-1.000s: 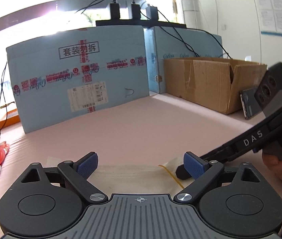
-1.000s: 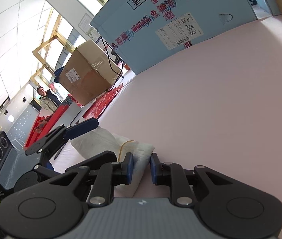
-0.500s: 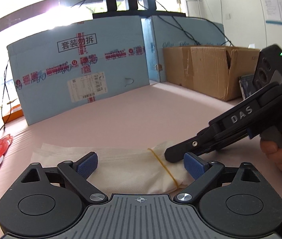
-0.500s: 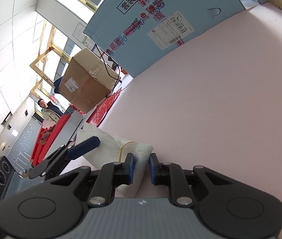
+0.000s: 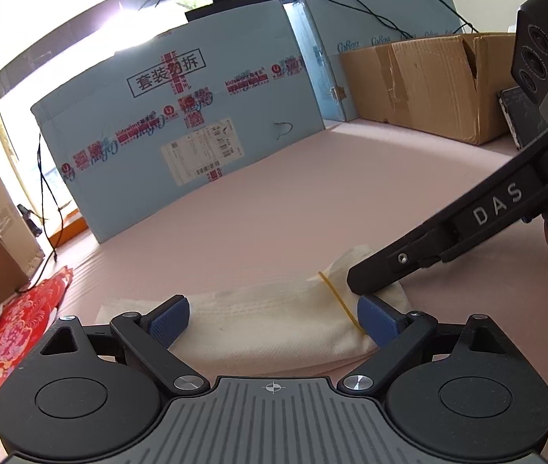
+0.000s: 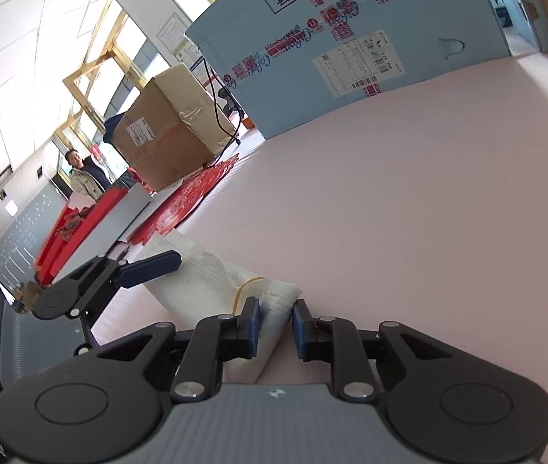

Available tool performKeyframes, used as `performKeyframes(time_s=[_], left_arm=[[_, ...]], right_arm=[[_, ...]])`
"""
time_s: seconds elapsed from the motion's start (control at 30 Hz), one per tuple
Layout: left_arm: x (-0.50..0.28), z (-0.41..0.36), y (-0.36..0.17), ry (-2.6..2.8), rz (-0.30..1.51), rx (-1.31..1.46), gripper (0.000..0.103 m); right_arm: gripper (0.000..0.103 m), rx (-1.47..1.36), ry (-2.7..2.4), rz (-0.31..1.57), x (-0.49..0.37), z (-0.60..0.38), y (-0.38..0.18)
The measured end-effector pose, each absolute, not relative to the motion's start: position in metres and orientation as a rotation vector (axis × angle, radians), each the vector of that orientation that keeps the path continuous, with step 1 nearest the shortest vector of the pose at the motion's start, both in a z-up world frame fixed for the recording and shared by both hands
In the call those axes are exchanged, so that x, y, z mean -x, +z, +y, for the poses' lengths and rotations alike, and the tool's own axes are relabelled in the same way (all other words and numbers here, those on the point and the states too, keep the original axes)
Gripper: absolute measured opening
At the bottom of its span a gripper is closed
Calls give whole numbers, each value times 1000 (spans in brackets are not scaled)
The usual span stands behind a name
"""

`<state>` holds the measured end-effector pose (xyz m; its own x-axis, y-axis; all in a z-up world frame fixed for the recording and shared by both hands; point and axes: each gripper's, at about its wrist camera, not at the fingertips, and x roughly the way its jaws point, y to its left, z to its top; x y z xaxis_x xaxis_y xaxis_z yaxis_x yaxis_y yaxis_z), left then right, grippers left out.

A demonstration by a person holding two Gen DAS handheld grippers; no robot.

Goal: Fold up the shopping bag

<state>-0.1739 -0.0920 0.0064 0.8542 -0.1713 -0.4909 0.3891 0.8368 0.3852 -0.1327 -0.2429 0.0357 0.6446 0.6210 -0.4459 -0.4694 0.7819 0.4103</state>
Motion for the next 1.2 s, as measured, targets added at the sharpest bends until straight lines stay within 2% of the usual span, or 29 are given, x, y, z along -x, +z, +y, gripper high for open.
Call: performKeyframes(time_s=[0.17,0.57,0.93,1.03,1.13,1.2], left_arm=[[172,-90,6,-243,450,-560,103],[168,-70,7,-93,424,-658,103],[175,-51,5,-56,396,-696,103],[169,-55,10,-178,389,-639,103],[159,-57,8,-226,395,-644,103],[153,-52,10,-262,412,-597,103]], right_arm=[[16,-331,646,593,140,-254,30],[16,-202,654,565,152,-243,33],[13,-373,696,623,140,-259,27],[13,-276,718,570,146,-247,34],[18,-211,701,561,147,-238,39],[26,-194,694,564,144,-235,41]])
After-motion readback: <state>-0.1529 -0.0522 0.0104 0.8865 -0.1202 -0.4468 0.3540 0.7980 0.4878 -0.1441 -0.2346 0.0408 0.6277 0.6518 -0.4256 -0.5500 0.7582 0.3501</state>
